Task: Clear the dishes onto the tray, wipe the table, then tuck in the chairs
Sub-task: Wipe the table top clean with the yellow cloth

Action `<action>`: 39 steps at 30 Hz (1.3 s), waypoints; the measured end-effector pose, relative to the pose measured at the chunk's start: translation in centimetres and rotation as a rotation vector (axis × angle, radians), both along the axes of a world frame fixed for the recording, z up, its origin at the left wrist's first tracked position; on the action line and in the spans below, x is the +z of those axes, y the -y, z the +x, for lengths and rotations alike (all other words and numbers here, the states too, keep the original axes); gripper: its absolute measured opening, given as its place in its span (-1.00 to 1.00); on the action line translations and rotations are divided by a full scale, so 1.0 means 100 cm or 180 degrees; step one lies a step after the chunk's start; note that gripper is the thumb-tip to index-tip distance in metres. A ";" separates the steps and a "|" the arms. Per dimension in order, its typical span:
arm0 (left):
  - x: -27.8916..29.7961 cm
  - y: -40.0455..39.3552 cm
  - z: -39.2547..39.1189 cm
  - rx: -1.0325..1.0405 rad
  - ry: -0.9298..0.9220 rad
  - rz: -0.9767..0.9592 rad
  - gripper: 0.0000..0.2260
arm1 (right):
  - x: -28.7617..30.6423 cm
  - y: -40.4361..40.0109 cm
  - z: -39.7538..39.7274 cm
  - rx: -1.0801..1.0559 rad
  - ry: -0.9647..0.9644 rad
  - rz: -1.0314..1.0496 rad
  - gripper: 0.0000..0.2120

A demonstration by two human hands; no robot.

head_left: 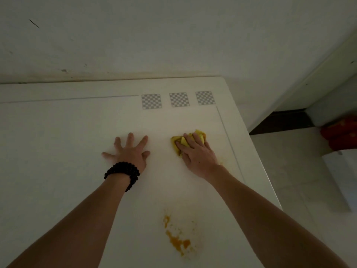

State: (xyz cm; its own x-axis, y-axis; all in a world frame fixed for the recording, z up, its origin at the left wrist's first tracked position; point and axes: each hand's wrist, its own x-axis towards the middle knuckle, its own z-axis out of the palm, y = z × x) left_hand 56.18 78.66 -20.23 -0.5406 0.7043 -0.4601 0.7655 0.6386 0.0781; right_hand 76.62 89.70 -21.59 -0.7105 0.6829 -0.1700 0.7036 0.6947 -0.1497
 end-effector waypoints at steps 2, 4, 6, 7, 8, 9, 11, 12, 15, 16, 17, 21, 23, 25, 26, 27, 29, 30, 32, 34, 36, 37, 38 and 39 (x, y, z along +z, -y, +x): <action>-0.001 0.001 -0.001 -0.0004 -0.0021 0.0002 -0.54 | 0.000 -0.003 0.011 -0.0357 0.0004 -0.0021 -0.52; -0.001 0.003 0.000 -0.0028 -0.0023 0.0019 -0.54 | 0.001 -0.007 0.024 -0.0691 0.0130 -0.0119 -0.51; -0.001 0.004 0.000 -0.0045 -0.0020 0.0041 -0.55 | 0.003 -0.004 0.036 -0.1090 0.0173 -0.0184 -0.51; -0.001 0.004 0.002 -0.0016 -0.0015 0.0073 -0.55 | 0.004 0.001 0.040 -0.1287 0.0176 -0.0202 -0.51; -0.001 0.005 0.002 0.0017 -0.0034 0.0107 -0.55 | 0.003 0.009 0.040 -0.1459 0.0156 -0.0214 -0.51; -0.001 0.004 0.006 0.0020 -0.0044 0.0140 -0.55 | 0.004 0.016 0.038 -0.1599 0.0145 -0.0216 -0.51; 0.001 0.000 0.026 -0.0203 -0.0042 0.0125 -0.53 | 0.006 0.023 0.030 -0.1747 0.0149 -0.0299 -0.52; 0.001 -0.002 0.043 -0.0404 -0.0035 0.0119 -0.53 | 0.007 0.024 0.028 -0.1773 0.0155 -0.0352 -0.52; 0.001 -0.012 0.089 -0.0796 0.0001 0.0235 -0.56 | 0.009 0.034 0.029 -0.1747 0.0167 -0.0360 -0.51; 0.002 -0.014 0.094 -0.0848 0.0012 0.0245 -0.56 | 0.009 0.041 0.031 -0.1763 0.0170 -0.0345 -0.50; 0.003 -0.014 0.090 -0.0904 0.0006 0.0218 -0.57 | 0.009 0.045 0.030 -0.1805 0.0188 -0.0343 -0.49; 0.000 0.005 0.054 -0.1273 -0.0009 0.0214 -0.57 | 0.014 0.064 0.018 -0.2222 0.0225 -0.0537 -0.45; -0.007 0.007 0.044 -0.1285 0.0168 0.0339 -0.59 | 0.015 0.075 0.015 -0.2166 0.0238 -0.0533 -0.45; -0.007 0.001 0.040 -0.1314 0.0327 0.0487 -0.62 | 0.013 0.090 0.013 -0.1890 0.0210 -0.0429 -0.47; -0.004 -0.002 0.040 -0.1357 0.0403 0.0534 -0.62 | 0.012 0.099 0.013 -0.1720 0.0195 -0.0382 -0.48; 0.000 -0.006 0.036 -0.1388 0.0491 0.0607 -0.61 | 0.010 0.106 0.010 -0.1541 0.0155 -0.0322 -0.49; 0.003 -0.003 0.023 -0.1321 0.0690 0.0739 -0.60 | 0.008 0.119 0.002 -0.1237 0.0107 -0.0279 -0.49; 0.002 0.003 0.015 -0.1239 0.0689 0.0803 -0.59 | 0.009 0.123 -0.003 -0.1147 0.0075 -0.0272 -0.49; -0.005 0.029 0.004 -0.0978 0.0374 0.0865 -0.60 | 0.008 0.132 -0.012 -0.1014 0.0051 -0.0291 -0.49; -0.008 0.061 0.006 -0.0724 0.0094 0.0708 -0.63 | 0.009 0.135 -0.025 -0.0881 0.0058 -0.0325 -0.49; -0.007 0.085 0.012 -0.0431 0.0044 0.0572 -0.63 | 0.008 0.137 -0.040 -0.0704 0.0055 -0.0318 -0.48; -0.007 0.089 0.018 -0.0319 0.0005 0.0573 -0.62 | 0.008 0.138 -0.045 -0.0612 0.0039 -0.0296 -0.48; -0.008 0.096 0.021 -0.0194 -0.0041 0.0599 -0.62 | 0.008 0.140 -0.052 -0.0473 0.0020 -0.0280 -0.48; -0.010 0.100 0.023 -0.0103 -0.0061 0.0647 -0.61 | 0.007 0.140 -0.058 -0.0332 -0.0002 -0.0264 -0.49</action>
